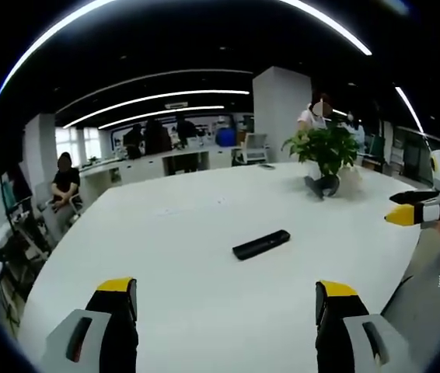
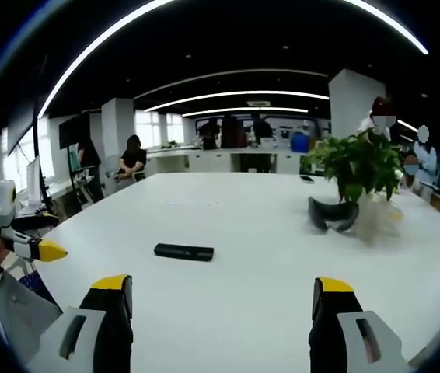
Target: Press the specified remote control buttons in sequence, fully releasing each button before pressing the next.
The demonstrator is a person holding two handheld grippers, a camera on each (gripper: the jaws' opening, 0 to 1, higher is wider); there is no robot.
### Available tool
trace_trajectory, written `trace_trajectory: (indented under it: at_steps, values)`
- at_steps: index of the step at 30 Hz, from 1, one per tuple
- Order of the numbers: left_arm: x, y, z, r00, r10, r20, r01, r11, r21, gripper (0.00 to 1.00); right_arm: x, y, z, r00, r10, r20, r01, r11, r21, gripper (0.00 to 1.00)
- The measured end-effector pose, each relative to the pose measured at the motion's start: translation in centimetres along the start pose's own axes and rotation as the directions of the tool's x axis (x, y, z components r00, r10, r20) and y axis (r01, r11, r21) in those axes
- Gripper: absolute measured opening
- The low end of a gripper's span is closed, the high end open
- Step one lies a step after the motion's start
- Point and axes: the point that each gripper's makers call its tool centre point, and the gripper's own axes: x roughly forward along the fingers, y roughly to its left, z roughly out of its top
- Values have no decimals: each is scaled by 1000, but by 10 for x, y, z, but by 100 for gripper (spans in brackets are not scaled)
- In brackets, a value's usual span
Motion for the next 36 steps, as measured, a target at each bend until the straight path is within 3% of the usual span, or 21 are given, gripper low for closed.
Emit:
trace_trajectory:
  at_steps: [14, 22, 36]
  values:
    - [26, -1, 22, 998, -56, -2, 56, 995, 76, 97, -2, -1, -2, 1000, 5, 4, -5, 1000, 15, 92]
    - [47, -6, 32, 995, -90, -34, 94, 987, 127, 97, -2, -3, -1, 1000, 2, 7, -2, 999, 40, 90]
    - [95, -14, 29, 972, -175, -155, 206, 955, 214, 93, -2, -1, -7, 999, 33, -24, -31, 997, 76, 78]
